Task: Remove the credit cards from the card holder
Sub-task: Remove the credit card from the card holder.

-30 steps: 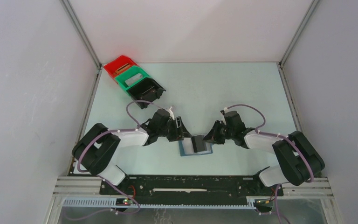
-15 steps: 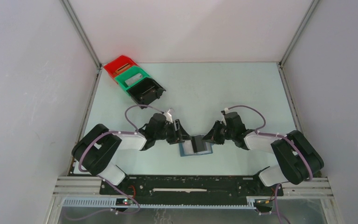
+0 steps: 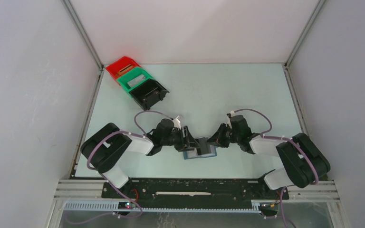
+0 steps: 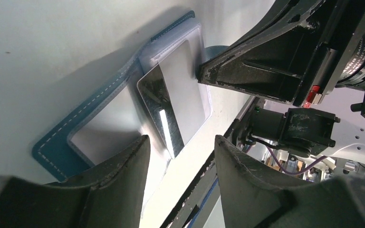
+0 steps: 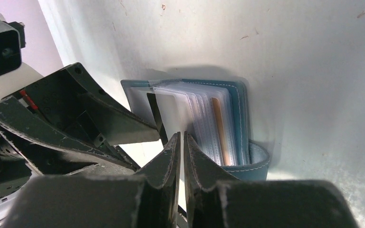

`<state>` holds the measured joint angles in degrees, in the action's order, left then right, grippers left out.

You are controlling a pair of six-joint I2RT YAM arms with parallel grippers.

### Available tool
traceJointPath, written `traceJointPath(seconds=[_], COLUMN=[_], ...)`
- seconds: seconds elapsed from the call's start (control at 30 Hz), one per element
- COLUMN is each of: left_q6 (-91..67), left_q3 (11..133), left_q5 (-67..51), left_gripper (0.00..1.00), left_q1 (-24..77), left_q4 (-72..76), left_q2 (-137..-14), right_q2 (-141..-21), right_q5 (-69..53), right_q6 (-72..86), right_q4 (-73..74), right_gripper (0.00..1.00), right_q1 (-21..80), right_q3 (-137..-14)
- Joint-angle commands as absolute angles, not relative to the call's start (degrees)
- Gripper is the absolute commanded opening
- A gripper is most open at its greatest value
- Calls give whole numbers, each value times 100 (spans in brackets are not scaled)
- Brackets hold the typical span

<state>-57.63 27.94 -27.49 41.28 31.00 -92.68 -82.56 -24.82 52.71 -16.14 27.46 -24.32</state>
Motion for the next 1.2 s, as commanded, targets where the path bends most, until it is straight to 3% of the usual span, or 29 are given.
traceJointPath(seconds=[0.0,0.4,0.47,0.7,0.97,1.17], left_q6=[-5956,-6275,-6283,-6308,-5916,-5168], left_q3=[2677,2628,2632,2646,2455,2568], left_q5=[-2797,-2770,-2740,-2751,-2952,-2922], left_gripper=[58,44,37,0,0,0], left_q1=[4165,4154,4144,4055,3723,3522], left_q4=[3544,4351,4351,4325,3700,2242], left_q2=[-9532,-10042,-10057,-10136,-9640,-8922], right_q2=[-8221,-8212,-8201,-8225,-8343,-8424], right_q5=[-2259,-2347,-2347,-2362,-2369,-2386], right_q6=[5168,5186,5186,5170,5152,5189], right_q4=[-1277,-1356,-1354,-1360,-1410,-1496], right_gripper=[14,14,14,14,14,14], right_q1=[2686,2624,2628,2628,2633,2628], right_q3=[-2252,-2173,-2171,-2171,-2149,-2136])
